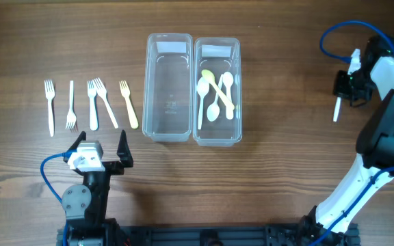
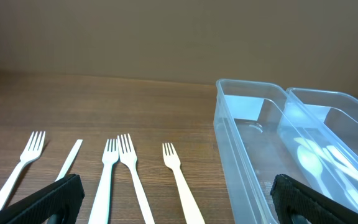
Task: Pack container
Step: 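Move the right gripper to the last white spoon and grasp it, then place the last white spoon into the right container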
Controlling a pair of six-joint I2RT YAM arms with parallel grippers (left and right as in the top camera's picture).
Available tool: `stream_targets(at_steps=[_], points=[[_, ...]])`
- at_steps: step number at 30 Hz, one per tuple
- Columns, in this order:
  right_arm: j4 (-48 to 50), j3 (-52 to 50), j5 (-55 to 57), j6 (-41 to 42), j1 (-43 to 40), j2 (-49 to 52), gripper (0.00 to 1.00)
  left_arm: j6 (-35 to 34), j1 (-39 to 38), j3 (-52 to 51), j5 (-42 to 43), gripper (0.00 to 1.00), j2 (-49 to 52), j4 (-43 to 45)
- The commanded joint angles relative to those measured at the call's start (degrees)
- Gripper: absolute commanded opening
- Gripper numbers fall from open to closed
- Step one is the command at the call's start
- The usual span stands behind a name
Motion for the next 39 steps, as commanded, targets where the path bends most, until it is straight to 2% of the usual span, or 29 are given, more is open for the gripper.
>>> stream_targets(at_steps=[1,6,13,20,24,33,34,35,36,37,38,39], points=[[0.0,0.81,-4.96,1.73,3.39,-4.33,0.04,1.09,-0.42,-0.37,0.9,1.0,-0.35,0.11],[-0.24,0.79,-10.47,6.16,10.75,-13.79,0.04,1.09,-0.42,-0.37,0.9,1.0,-0.35,0.11],[-1.22,0.79,-13.31,12.02,28.28,-22.01,0.04,1.09,-0.42,-0.37,0.9,1.0,-0.35,0.11],[1.99,-0.63,-3.96,20.17,45.51,-21.59,0.04,1.09,-0.42,-0.37,0.9,1.0,-0.35,0.11],[4.92,-3.65,1.84,23.78,49.42,-21.35,0.04,1.09,-0.42,-0.37,0.9,1.0,-0.35,0.11],[6.25,-7.34,1.55,23.54,49.48,-18.01,0.05,1.09,-0.42,-0.37,0.9,1.0,-0.35,0.11],[6.54,-7.34,1.22,23.52,49.48,-17.97,0.08,1.09,-0.42,-0.37,0.9,1.0,-0.35,0.11],[6.95,-7.34,0.96,23.56,49.48,-17.92,0.21,1.09,-0.42,-0.37,0.9,1.0,-0.35,0.11],[7.37,-7.32,0.37,23.52,49.48,-17.92,0.41,1.09,-0.42,-0.37,0.9,1.0,-0.35,0.11],[7.78,-7.3,-0.35,23.41,49.48,-17.92,0.56,1.09,-0.42,-0.37,0.9,1.0,-0.35,0.11],[8.2,-7.23,-0.81,22.97,49.46,-17.94,0.64,1.09,-0.42,-0.37,0.9,1.0,-0.35,0.11],[8.35,-6.93,-0.79,21.94,49.42,-18.03,0.66,1.09,-0.42,-0.37,0.9,1.0,-0.35,0.11]])
